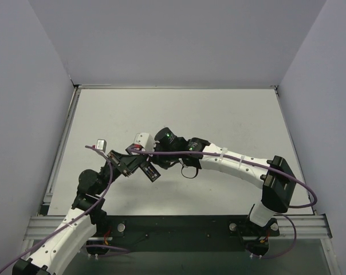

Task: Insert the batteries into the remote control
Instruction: Pick up the battery cover at the center of the board.

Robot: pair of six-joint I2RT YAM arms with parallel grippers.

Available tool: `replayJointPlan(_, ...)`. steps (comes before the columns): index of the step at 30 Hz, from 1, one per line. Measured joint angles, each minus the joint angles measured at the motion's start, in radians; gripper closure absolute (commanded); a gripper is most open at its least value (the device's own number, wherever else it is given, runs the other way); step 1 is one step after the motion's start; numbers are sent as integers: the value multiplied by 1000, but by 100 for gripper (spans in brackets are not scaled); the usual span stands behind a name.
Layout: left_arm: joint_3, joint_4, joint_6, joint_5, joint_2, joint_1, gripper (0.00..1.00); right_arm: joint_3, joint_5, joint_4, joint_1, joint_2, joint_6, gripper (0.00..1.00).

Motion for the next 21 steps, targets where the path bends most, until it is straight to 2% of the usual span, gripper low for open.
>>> replayJointPlan(1, 0, -4, 9, -1, -3, 0, 100, 0, 9, 0, -1, -2, 12, 100)
replayJointPlan(5, 0, -14, 54, 5, -16, -8, 100, -12, 34, 7, -19, -30, 77, 88)
replayJointPlan(6, 0, -18, 67, 5, -17, -8, 100, -18, 37, 8, -32, -46, 99, 76)
replayJointPlan(8, -1, -31, 98, 2, -14, -9, 100, -29, 40, 8, -67, -85, 145, 58)
replayJointPlan(9, -2, -37, 114, -3, -11, -9, 100, -36, 44, 10, -86, -110, 168, 45)
replayJointPlan(11, -17, -36, 139, -13, -5, -9, 100, -53, 45, 12, -124, -166, 212, 34)
replayJointPlan(13, -40, -35, 157, -22, 5, -9, 100, -71, 41, 14, -163, -222, 255, 17)
replayJointPlan(15, -62, -33, 174, -35, 19, -9, 100, -92, 28, 14, -212, -277, 310, 7)
replayJointPlan(21, -77, -62, 254, -80, 45, -9, 100, -208, -36, -29, -393, -379, 465, 6)
